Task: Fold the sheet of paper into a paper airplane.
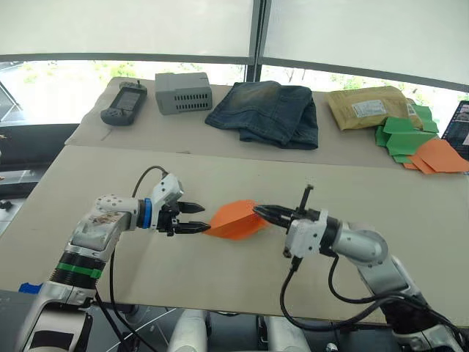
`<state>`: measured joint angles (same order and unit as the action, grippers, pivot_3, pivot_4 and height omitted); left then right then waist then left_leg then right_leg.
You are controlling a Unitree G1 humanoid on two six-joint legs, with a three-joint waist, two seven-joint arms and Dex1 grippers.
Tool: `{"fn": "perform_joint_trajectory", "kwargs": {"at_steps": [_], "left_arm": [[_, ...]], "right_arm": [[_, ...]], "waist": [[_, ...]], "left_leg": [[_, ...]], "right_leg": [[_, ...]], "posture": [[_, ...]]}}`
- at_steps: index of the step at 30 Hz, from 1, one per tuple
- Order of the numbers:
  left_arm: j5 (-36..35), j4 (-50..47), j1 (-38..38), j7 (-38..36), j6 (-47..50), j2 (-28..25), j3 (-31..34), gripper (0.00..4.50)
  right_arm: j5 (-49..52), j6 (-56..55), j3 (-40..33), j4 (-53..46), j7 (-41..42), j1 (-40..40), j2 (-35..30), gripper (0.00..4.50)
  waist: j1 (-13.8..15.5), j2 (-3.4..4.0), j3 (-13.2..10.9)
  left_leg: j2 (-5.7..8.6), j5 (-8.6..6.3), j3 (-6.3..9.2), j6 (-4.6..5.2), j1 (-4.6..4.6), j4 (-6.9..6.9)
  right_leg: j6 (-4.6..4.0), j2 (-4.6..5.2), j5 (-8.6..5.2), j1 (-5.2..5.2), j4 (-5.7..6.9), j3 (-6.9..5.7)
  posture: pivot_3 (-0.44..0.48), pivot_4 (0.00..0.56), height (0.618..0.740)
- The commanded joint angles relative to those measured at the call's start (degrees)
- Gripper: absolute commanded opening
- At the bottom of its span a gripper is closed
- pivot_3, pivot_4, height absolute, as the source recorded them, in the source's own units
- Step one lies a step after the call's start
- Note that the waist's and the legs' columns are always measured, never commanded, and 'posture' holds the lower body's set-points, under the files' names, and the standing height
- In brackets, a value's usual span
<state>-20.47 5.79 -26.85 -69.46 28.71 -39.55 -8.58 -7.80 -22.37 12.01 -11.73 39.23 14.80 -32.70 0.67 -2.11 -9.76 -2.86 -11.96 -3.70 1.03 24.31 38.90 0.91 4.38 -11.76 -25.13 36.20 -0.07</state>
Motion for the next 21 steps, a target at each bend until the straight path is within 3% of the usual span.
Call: {"fn": "perform_joint_trajectory", "kwargs": {"at_steps": [1,6,21], "left_arm": [[0.3,-0.4,-2.0,-0.3,-2.0,0.7,0.4,3.19],[-0.2,-1.4,-0.9,0.3,-1.5,0.5,1.5,3.19],[-2.0,-3.0,0.1,1.0,0.9,-0.5,4.9,3.19]], "right_arm": [[-0.1,10.4,2.2,10.1,3.2,10.2,2.6,0.04],[-0.8,11.4,4.5,16.2,6.0,13.4,3.0,0.04],[0.7,7.7,4.3,12.5,8.9,2.0,-0.8,0.04]], "waist": [[-0.2,0.0,0.0],[0.1,0.0,0.0],[-0.1,0.0,0.0]], "left_leg": [[0.02,0.01,-0.04,0.01,0.02,0.02],[0.03,0.0,-0.01,0.01,0.08,-0.01],[0.03,-0.03,-0.01,0.06,0.03,0.04]], "right_leg": [[0.01,0.01,0.03,-0.04,0.0,0.05],[0.13,0.01,0.09,-0.03,0.0,0.03],[0.17,0.01,0.05,0.0,0.02,0.07]], "posture": [[0.0,0.15,0.716],[0.0,0.15,0.716],[0.0,0.15,0.716]]}}
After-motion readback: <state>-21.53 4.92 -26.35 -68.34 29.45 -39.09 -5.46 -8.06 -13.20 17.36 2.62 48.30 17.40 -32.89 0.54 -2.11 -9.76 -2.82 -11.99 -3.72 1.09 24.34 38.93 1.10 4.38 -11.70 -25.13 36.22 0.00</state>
